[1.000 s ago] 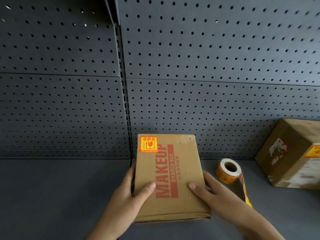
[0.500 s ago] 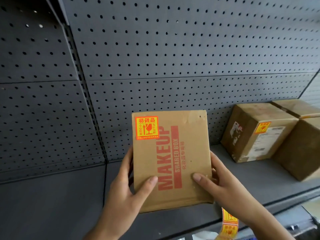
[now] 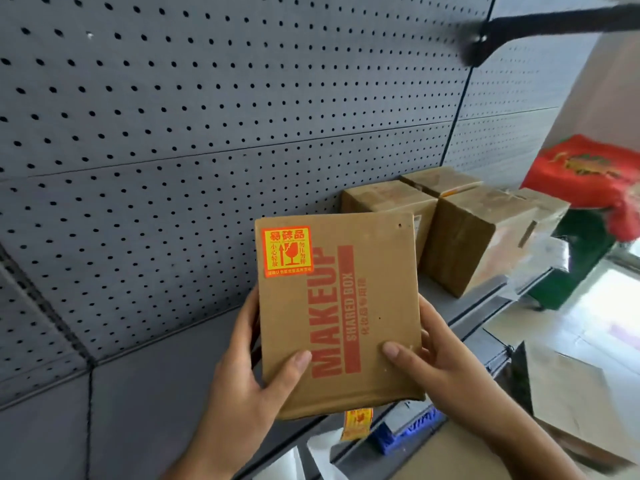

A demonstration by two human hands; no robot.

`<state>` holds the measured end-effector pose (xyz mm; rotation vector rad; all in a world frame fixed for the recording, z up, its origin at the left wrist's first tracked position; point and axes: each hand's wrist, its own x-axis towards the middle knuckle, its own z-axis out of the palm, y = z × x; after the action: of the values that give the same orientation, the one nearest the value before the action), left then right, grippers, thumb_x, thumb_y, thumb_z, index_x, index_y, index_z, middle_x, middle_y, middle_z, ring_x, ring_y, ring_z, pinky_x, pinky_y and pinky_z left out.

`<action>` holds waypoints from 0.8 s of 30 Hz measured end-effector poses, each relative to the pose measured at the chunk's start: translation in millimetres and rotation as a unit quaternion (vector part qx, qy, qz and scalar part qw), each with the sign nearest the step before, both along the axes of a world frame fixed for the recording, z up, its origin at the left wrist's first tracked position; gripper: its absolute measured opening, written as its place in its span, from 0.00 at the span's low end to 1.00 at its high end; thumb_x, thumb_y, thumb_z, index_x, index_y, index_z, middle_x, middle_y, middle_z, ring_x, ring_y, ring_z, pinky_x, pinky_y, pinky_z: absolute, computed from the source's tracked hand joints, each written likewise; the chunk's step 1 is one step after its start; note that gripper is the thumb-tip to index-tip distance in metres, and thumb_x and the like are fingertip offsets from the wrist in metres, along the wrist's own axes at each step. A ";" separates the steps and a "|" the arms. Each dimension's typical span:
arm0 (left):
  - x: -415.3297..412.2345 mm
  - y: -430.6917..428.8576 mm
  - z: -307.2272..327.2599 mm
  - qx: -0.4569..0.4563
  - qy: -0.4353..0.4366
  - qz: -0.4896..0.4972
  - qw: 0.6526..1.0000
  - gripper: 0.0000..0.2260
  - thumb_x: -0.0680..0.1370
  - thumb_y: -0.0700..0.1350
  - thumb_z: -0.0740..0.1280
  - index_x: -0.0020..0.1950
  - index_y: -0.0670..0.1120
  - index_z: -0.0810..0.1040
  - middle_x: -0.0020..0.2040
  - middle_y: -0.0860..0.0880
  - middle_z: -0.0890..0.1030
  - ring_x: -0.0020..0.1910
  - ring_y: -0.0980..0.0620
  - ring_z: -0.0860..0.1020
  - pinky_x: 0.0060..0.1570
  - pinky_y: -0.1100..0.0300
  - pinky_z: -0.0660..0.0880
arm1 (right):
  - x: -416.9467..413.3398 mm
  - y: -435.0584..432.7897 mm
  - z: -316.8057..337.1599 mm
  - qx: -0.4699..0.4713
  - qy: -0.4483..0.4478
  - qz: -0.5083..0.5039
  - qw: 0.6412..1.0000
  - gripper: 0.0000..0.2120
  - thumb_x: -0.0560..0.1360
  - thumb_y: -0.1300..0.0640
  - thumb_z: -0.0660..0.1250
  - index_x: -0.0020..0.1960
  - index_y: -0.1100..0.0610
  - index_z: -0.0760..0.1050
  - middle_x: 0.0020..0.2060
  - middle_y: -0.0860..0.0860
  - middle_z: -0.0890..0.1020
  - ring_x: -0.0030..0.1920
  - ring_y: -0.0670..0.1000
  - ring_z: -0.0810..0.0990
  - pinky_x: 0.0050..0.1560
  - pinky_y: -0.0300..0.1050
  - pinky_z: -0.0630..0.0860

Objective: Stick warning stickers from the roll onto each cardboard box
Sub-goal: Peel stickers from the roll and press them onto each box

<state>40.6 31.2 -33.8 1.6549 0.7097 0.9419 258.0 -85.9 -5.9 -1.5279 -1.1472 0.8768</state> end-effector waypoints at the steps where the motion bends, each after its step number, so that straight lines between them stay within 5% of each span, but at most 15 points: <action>1: 11.0 -4.3 1.1 0.003 0.000 -0.007 1.000 0.36 0.72 0.51 0.73 0.73 0.69 0.59 0.61 0.68 0.79 0.62 0.65 0.77 0.51 0.75 0.75 | 8.3 -8.7 0.9 0.002 0.004 -0.009 1.000 0.34 0.74 0.47 0.69 0.72 0.30 0.57 0.58 0.36 0.82 0.61 0.43 0.81 0.59 0.47 0.81; 7: 81.8 -38.2 5.0 -0.002 0.000 -0.033 0.999 0.35 0.71 0.52 0.73 0.71 0.71 0.59 0.59 0.69 0.79 0.61 0.65 0.78 0.48 0.73 0.77 | 69.0 -57.4 2.8 0.004 0.027 -0.050 0.998 0.35 0.70 0.42 0.71 0.70 0.27 0.58 0.57 0.35 0.82 0.59 0.44 0.82 0.54 0.47 0.83; 12: 135.5 -65.8 3.5 0.015 -0.002 -0.044 0.999 0.35 0.73 0.57 0.74 0.75 0.69 0.59 0.63 0.66 0.78 0.63 0.63 0.78 0.55 0.60 0.79 | 121.8 -91.7 -0.6 0.010 0.017 -0.057 0.998 0.35 0.68 0.34 0.72 0.68 0.21 0.58 0.61 0.36 0.80 0.63 0.46 0.81 0.57 0.53 0.82; 24: 205.3 -72.8 -2.4 0.024 -0.008 -0.051 0.998 0.37 0.69 0.61 0.74 0.74 0.71 0.59 0.65 0.63 0.78 0.65 0.60 0.77 0.56 0.58 0.79 | 199.1 -96.1 -6.4 0.007 0.023 -0.048 0.999 0.36 0.66 0.33 0.74 0.67 0.21 0.57 0.62 0.37 0.80 0.63 0.47 0.81 0.58 0.54 0.82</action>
<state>245.9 -41.5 -36.2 1.7072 0.5912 0.9039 457.1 -182.0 -12.3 -1.5309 -1.0350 0.8342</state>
